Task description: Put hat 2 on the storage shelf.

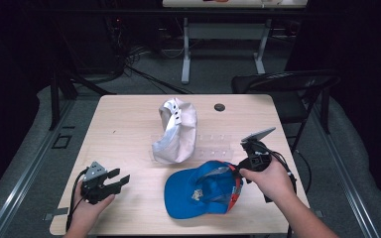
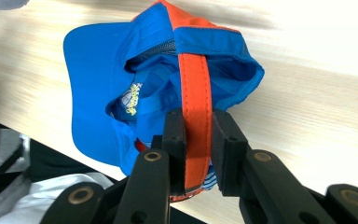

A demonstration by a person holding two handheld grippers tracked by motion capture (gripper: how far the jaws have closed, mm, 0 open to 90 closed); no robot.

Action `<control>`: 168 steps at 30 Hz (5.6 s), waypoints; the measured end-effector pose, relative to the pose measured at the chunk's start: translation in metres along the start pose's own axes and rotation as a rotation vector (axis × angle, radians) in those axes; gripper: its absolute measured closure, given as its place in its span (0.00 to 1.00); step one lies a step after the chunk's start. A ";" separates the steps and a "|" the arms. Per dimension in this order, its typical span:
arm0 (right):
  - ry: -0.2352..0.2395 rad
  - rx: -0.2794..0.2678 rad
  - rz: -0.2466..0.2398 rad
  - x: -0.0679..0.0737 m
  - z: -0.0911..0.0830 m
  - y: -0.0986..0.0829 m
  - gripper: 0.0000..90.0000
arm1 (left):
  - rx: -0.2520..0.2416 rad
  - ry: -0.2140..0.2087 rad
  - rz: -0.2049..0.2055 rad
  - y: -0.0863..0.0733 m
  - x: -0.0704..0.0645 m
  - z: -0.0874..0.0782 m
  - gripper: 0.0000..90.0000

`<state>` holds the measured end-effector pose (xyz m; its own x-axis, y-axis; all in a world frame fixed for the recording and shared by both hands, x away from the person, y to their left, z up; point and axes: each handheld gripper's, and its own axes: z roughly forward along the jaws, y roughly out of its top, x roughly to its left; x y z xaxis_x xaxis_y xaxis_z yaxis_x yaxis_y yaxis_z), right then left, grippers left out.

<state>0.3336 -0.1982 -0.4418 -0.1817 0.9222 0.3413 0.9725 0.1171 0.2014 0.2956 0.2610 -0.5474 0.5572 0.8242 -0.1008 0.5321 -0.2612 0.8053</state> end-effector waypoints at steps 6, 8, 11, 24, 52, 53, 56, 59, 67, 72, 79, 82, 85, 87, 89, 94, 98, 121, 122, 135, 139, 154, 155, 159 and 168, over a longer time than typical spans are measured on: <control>-0.075 0.026 -0.029 0.009 -0.009 0.009 0.86 | 0.011 0.018 0.045 0.000 -0.004 0.001 0.55; -0.094 0.020 -0.022 0.012 -0.011 0.012 0.86 | 0.016 0.016 0.055 0.001 -0.007 0.001 0.55; -0.108 0.046 -0.029 0.014 -0.017 0.017 0.86 | 0.022 0.012 0.072 0.001 -0.010 0.003 0.55; -0.060 0.066 0.021 0.021 -0.046 0.034 0.86 | 0.017 0.013 0.067 0.001 -0.008 0.002 0.55; 0.130 0.065 0.044 0.048 -0.097 0.047 0.86 | 0.022 -0.002 0.049 0.000 -0.005 0.003 0.55; 0.147 0.056 0.052 0.049 -0.099 0.047 0.86 | 0.021 -0.004 0.055 0.000 -0.005 0.002 0.55; 0.177 0.056 0.047 0.051 -0.103 0.047 0.86 | 0.020 -0.005 0.055 0.000 -0.006 0.002 0.55; 0.211 0.042 0.058 0.053 -0.106 0.047 0.86 | 0.021 -0.005 0.056 0.000 -0.006 0.002 0.55; 0.261 0.019 0.082 0.046 -0.113 0.048 0.86 | 0.018 -0.005 0.049 0.000 -0.004 0.002 0.55; 0.280 0.006 0.103 0.038 -0.121 0.048 0.86 | 0.019 -0.003 0.044 0.000 -0.005 0.002 0.55; 0.376 -0.035 0.157 0.018 -0.133 0.051 0.86 | 0.021 0.000 0.050 0.000 -0.003 0.002 0.55; 0.410 -0.058 0.181 0.015 -0.135 0.052 0.86 | 0.017 -0.001 0.043 0.000 -0.003 0.002 0.55; 0.441 -0.068 0.182 0.012 -0.138 0.054 0.86 | 0.017 -0.001 0.038 0.000 -0.003 0.002 0.55; 0.454 -0.088 0.184 0.011 -0.141 0.056 0.86 | 0.017 -0.002 0.038 0.000 -0.003 0.002 0.55; 0.469 -0.101 0.194 0.009 -0.144 0.058 0.86 | 0.016 -0.002 0.040 0.000 -0.003 0.002 0.55; 0.508 -0.148 0.218 0.008 -0.148 0.065 0.86 | 0.015 0.002 0.037 0.000 -0.002 0.001 0.55; 0.534 -0.189 0.230 0.007 -0.155 0.073 0.86 | 0.012 -0.001 0.036 0.000 -0.001 0.001 0.55; 0.476 -0.274 0.280 0.002 -0.150 0.111 0.86 | 0.017 -0.005 0.034 0.000 0.002 0.002 0.55; 0.475 -0.274 0.277 0.002 -0.149 0.112 0.86 | 0.017 -0.005 0.035 0.000 0.002 0.002 0.55; 0.453 -0.301 0.308 -0.003 -0.145 0.121 0.86 | 0.015 -0.002 0.029 0.000 0.004 0.001 0.55; 0.439 -0.298 0.309 -0.003 -0.141 0.124 0.86 | 0.016 0.000 0.026 0.000 0.004 0.002 0.55; 0.429 -0.257 0.290 0.005 -0.119 0.130 0.86 | 0.014 0.000 0.025 0.000 0.007 0.001 0.55; 0.426 -0.253 0.292 0.005 -0.118 0.130 0.86 | 0.015 0.001 0.025 0.000 0.007 0.001 0.55; 0.404 -0.239 0.277 0.004 -0.113 0.129 0.86 | 0.025 -0.001 0.023 0.000 0.007 0.001 0.55; 0.393 -0.221 0.277 0.000 -0.099 0.124 0.86 | 0.012 0.001 0.025 -0.001 0.006 0.001 0.55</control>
<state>0.4400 -0.2200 -0.3258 -0.0048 0.6946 0.7194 0.9455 -0.2311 0.2294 0.2990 0.2657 -0.5488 0.5700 0.8178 -0.0798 0.5256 -0.2882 0.8004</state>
